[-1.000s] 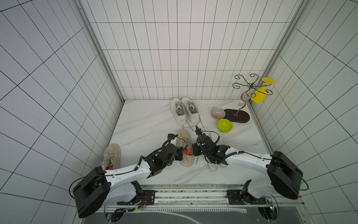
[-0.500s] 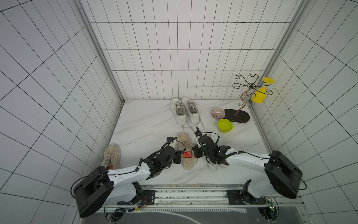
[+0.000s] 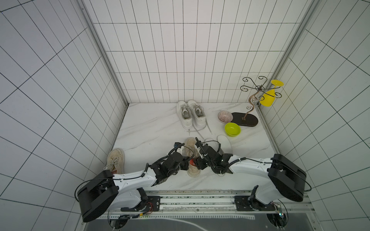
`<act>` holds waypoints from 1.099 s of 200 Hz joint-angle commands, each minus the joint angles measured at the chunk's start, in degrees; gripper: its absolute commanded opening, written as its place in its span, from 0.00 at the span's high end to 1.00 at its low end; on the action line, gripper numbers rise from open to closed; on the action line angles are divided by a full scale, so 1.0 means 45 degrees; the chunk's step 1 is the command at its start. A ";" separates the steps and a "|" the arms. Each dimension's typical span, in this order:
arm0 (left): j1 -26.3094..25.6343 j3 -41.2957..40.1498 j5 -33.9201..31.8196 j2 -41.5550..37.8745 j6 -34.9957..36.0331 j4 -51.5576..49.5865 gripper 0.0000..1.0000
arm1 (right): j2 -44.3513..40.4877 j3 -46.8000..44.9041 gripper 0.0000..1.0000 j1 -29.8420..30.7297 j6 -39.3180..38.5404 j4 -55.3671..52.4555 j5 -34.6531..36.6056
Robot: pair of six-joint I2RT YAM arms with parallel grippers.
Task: Remove the insole from the shoe
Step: Adjust the shoe at the center of the board.
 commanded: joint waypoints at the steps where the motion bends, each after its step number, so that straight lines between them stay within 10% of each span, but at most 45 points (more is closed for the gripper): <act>1: -0.0029 -0.0009 -0.0344 -0.0341 -0.0142 0.0371 1.00 | 0.0619 0.0733 0.31 0.0151 0.0040 -0.1128 0.1378; 58: -0.0025 -0.0044 -0.0451 -0.0362 -0.0083 0.0339 1.00 | 0.1092 0.1751 0.32 -0.0009 0.0388 -0.0674 0.3900; 102: -0.0006 -0.0089 -0.0520 -0.0366 0.0000 0.0368 1.00 | 0.0455 0.2042 0.36 -0.0513 -0.0273 0.0645 0.2296; 166: 0.0819 0.0996 -0.1746 0.0100 0.0692 -0.1142 0.49 | 0.0450 0.2185 0.56 -0.0767 -0.0183 0.1176 0.1185; 220: 0.1129 0.2083 -0.0814 0.1288 0.2086 -0.1449 0.31 | 0.0390 0.2162 0.60 -0.0811 -0.0183 0.1327 0.1113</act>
